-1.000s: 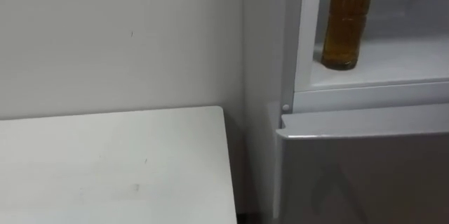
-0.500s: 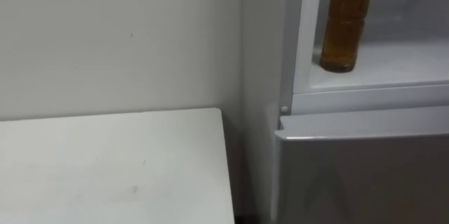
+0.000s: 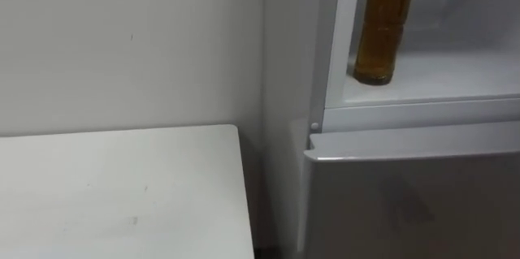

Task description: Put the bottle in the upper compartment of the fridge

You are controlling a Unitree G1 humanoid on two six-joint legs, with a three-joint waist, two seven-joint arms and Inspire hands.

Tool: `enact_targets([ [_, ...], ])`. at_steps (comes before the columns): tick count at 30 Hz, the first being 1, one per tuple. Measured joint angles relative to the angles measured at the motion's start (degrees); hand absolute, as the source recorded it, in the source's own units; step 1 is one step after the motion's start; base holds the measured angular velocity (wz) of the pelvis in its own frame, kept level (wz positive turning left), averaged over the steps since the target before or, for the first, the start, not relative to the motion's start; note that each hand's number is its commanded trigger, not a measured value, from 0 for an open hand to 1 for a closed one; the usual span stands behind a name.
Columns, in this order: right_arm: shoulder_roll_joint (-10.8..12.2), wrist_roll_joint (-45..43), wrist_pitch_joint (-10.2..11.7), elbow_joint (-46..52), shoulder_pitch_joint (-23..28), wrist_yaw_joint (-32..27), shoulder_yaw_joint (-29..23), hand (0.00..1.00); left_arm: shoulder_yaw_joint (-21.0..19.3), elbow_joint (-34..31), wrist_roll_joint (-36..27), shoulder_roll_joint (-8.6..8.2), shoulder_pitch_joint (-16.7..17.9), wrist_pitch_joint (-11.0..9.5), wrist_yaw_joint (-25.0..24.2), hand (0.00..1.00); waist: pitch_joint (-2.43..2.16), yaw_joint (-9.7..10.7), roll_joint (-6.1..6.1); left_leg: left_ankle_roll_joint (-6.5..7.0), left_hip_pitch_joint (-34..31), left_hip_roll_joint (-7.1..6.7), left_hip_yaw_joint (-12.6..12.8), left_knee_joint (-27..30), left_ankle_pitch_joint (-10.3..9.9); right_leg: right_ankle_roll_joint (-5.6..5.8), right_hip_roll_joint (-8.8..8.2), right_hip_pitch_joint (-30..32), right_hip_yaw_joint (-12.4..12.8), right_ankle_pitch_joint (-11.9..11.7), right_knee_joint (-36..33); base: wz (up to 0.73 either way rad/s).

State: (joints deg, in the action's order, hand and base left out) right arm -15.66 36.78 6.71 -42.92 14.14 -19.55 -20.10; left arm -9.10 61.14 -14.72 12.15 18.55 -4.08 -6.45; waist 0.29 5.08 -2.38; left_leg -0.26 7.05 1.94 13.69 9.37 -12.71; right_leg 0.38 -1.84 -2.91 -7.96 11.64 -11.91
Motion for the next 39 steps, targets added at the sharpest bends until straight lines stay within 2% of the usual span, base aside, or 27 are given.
enact_targets([
  [4,-0.6,2.1,-0.1,6.7,0.8,-3.2,-5.6,0.0,-0.5,-0.5,2.0,0.25,0.1,0.0,0.1,0.0,-0.02,1.4,-0.32,-0.01,0.4,0.05,0.5,-0.4,0.0,0.0,0.2,0.0,0.2,0.0,0.1,-0.07],
  [7,-1.2,4.0,-0.1,11.0,1.0,-6.5,-8.9,0.0,-2.0,-0.6,2.0,0.27,0.2,0.3,0.1,0.0,-0.05,1.6,-0.37,-0.03,0.6,0.09,1.2,-0.7,-0.1,-0.02,0.3,0.0,0.8,0.0,0.0,-0.13],
  [10,-3.2,4.3,-0.2,13.9,-0.2,-8.9,-9.5,0.0,-2.1,-1.0,1.9,0.42,0.7,1.0,0.2,0.0,-0.13,2.7,-0.59,-0.03,0.6,-0.06,1.6,-0.7,-0.1,0.02,0.12,0.9,1.2,0.3,-1.0,-0.07],
  [17,-4.0,4.2,-0.2,24.8,-1.3,-14.8,-13.1,0.0,-2.2,-1.1,1.9,0.63,1.1,1.1,0.1,0.0,-0.14,3.3,-1.17,-0.02,0.2,-0.08,2.1,-0.7,-0.1,-0.01,0.18,2.1,1.9,0.5,-1.9,-0.05],
  [22,-5.6,4.6,0.3,31.8,-1.9,-20.6,-17.9,0.0,-4.0,-1.2,2.5,0.57,2.7,1.1,0.7,0.0,-0.22,4.1,-1.65,-0.02,-0.2,-0.07,2.0,-0.7,-0.1,-0.01,0.17,2.2,1.6,0.6,-2.0,0.0],
  [24,-7.5,4.6,0.7,32.4,-2.0,-21.9,-19.4,0.0,-4.4,-1.2,3.3,0.56,2.7,1.1,1.3,0.0,-0.39,4.3,-2.03,-0.02,-0.7,-0.04,1.9,-0.6,-0.1,-0.04,0.19,2.8,1.7,0.6,-1.9,0.0],
  [25,-7.6,4.6,0.8,33.5,-2.0,-22.6,-20.5,0.0,-4.4,-1.3,3.3,0.56,2.9,1.1,1.3,0.0,-0.47,4.3,-2.2,-0.02,-0.8,-0.04,1.9,-0.6,-0.1,-0.04,0.19,2.8,1.7,0.6,-1.9,0.0],
  [33,-7.6,2.5,0.9,43.6,-1.9,-24.8,-21.6,0.0,-4.2,-1.5,4.5,0.41,3.3,1.4,1.3,0.0,-0.49,4.0,-1.95,-0.03,-0.9,-0.05,2.0,-0.6,-0.1,-0.05,0.2,2.8,1.5,0.5,-1.7,0.0],
  [39,-7.6,0.6,0.9,46.8,-2.0,-25.3,-21.6,0.0,-4.1,-1.3,4.3,0.42,3.5,1.6,1.3,0.0,-0.48,3.9,-1.91,-0.03,-0.8,-0.08,2.0,-0.6,0.0,-0.03,0.11,2.8,1.3,0.6,-1.7,0.0],
])
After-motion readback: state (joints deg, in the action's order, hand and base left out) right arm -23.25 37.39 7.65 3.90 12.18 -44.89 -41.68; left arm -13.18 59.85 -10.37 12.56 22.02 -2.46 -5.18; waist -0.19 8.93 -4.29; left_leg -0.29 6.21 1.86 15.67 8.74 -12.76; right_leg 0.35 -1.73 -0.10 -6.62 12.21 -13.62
